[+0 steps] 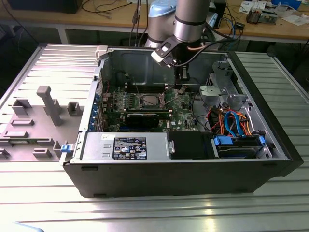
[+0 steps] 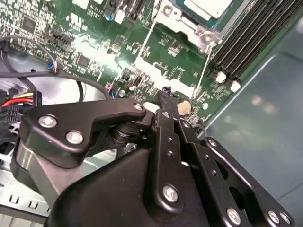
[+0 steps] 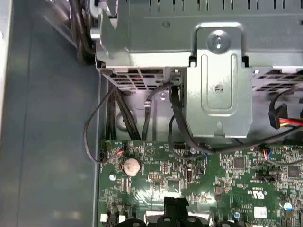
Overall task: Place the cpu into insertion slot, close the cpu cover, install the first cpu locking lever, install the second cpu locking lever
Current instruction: 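Close the cpu cover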
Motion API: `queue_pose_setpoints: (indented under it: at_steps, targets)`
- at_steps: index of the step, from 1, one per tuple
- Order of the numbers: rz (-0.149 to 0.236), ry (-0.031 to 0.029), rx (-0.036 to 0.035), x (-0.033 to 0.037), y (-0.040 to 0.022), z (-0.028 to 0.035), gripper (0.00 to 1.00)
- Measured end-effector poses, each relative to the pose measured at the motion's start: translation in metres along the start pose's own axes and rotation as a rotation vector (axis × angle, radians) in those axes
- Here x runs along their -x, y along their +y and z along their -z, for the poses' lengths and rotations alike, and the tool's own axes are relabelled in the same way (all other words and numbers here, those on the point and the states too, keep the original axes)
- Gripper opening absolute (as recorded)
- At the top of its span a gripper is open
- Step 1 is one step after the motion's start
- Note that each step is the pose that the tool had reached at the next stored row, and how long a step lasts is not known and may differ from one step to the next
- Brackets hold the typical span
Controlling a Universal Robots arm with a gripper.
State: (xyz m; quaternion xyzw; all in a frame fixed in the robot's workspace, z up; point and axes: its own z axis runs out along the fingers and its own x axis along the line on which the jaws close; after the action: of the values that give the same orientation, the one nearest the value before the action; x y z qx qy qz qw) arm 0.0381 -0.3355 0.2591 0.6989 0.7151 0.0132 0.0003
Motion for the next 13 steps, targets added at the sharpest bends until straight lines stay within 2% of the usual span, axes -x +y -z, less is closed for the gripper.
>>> queue_pose_setpoints:
  at_steps: [1,3,13]
  targets:
    - [0.0,-0.0008,0.0,-0.0005,0.0107,-0.0065,0.11]
    - [0.0,-0.0011,0.0,-0.0004,0.0096,-0.0155,0.11]
    - [0.0,-0.0007,0.0,-0.0004,0.0057,-0.0157,0.11]
